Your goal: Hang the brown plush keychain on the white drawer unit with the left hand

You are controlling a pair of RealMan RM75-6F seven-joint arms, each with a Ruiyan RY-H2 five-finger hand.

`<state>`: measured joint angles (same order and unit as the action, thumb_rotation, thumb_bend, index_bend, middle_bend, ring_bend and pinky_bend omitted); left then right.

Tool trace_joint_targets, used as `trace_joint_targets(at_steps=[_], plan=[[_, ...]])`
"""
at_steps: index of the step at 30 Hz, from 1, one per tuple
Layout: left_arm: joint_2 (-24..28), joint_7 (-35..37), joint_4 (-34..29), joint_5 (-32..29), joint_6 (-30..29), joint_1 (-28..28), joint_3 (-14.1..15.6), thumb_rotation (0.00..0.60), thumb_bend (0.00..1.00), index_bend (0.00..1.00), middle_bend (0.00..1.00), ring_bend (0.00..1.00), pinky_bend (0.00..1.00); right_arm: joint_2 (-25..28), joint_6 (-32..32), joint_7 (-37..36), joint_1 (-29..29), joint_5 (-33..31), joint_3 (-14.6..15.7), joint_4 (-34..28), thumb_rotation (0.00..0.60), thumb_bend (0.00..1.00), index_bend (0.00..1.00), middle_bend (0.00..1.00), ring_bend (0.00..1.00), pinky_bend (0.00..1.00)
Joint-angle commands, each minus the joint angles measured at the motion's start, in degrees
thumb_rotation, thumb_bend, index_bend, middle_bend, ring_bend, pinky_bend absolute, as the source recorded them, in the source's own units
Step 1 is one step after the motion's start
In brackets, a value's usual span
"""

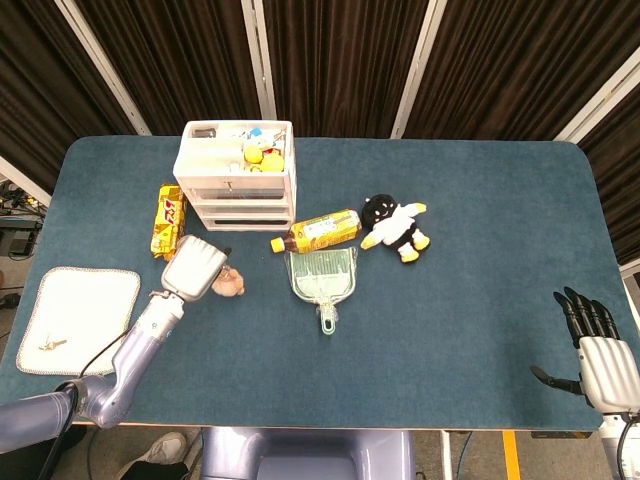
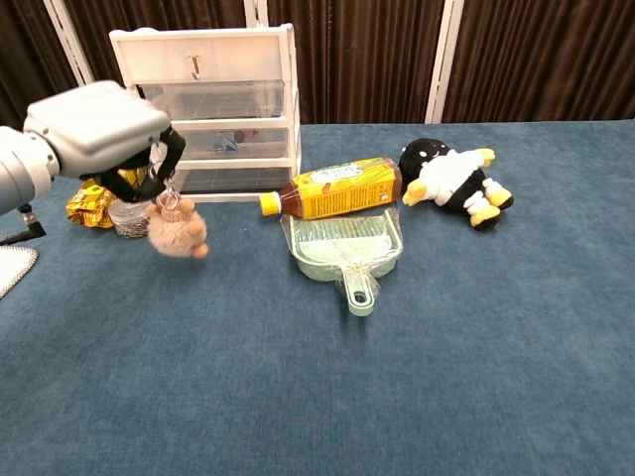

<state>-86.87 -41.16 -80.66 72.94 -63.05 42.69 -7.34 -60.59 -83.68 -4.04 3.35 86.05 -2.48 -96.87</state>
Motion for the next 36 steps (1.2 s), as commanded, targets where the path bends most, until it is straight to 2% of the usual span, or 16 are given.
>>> trace_joint_targets(at_steps=[1,11,36], plan=[[0.62,-0.15,0.64,0.29,0.55,1.34,-1.36,0.600,0.41,0.62,1.00,0.88,0.75,0.00,0.00,0.03,-0.02,0.15,0.09,-0.04,0.600,0.00,0.00,0.00,0.00,0.00],[0.80,0.04,3.83,-0.09,2.32,4.91,-4.61,0.600,0.41,0.62,1.00,0.88,0.75,0.01,0.54,0.14,0.05,-0.50,0.03,-0.02,0.600,0.00,0.00,0.00,0.00,0.00],[-3.30,3.80,14.15,-0.92,4.82,11.33,-8.15,0.600,0.41,0.63,1.00,0.88,0.75,0.36,1.59,-0.58,0.26,-1.69,-0.24,-0.44,0.600,0.01,0.00,0.00,0.00,0.00]])
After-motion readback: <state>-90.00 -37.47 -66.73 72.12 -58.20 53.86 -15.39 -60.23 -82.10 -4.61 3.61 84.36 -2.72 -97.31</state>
